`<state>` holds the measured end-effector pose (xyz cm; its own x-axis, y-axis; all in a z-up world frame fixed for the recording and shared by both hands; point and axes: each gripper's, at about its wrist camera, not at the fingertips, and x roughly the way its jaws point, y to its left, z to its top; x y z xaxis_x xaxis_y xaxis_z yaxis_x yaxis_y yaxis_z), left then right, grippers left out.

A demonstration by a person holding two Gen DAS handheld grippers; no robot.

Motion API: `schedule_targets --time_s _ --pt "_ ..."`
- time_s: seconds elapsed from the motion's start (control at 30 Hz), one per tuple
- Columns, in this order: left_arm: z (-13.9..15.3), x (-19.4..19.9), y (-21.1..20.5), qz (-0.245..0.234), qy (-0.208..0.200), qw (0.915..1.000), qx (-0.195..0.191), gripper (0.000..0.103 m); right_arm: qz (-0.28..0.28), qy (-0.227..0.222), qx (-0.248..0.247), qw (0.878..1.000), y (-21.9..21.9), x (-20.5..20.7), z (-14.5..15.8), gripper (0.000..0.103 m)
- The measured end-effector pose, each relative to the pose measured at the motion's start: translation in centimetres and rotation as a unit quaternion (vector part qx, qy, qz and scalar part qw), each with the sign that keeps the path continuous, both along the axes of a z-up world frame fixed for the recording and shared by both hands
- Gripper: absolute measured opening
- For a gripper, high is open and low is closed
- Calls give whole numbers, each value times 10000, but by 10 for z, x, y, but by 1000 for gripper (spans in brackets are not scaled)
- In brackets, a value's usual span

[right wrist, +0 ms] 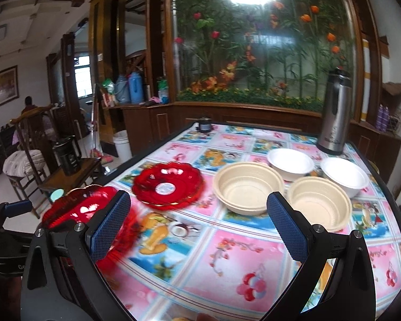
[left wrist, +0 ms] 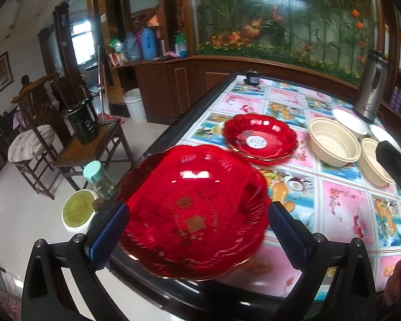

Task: Organize plates and bowls
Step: 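Close the left tool on the rim of the large red plate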

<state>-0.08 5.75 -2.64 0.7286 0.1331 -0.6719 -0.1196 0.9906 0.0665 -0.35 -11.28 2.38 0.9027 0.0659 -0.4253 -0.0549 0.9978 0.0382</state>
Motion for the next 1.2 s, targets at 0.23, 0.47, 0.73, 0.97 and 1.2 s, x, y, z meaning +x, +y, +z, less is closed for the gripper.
schedule_targets --time_s 0.23,0.47,0.73,0.97,1.2 --pt "-1 -7 21 218 -8 9998 -36 103 260 -57 3 9996 24 3 9 103" --pt "-2 -11 35 320 -36 9995 -63 103 353 -14 54 9994 36 1 11 103" --pt "-6 -15 50 451 -5 9989 -82 103 476 70 72 9988 51 1 10 103" --pt "-12 -25 81 580 157 9982 2 103 596 268 102 9978 59 5 3 103" --pt "-18 -21 143 1413 309 9893 165 103 740 680 423 9940 60 18 -12 103"
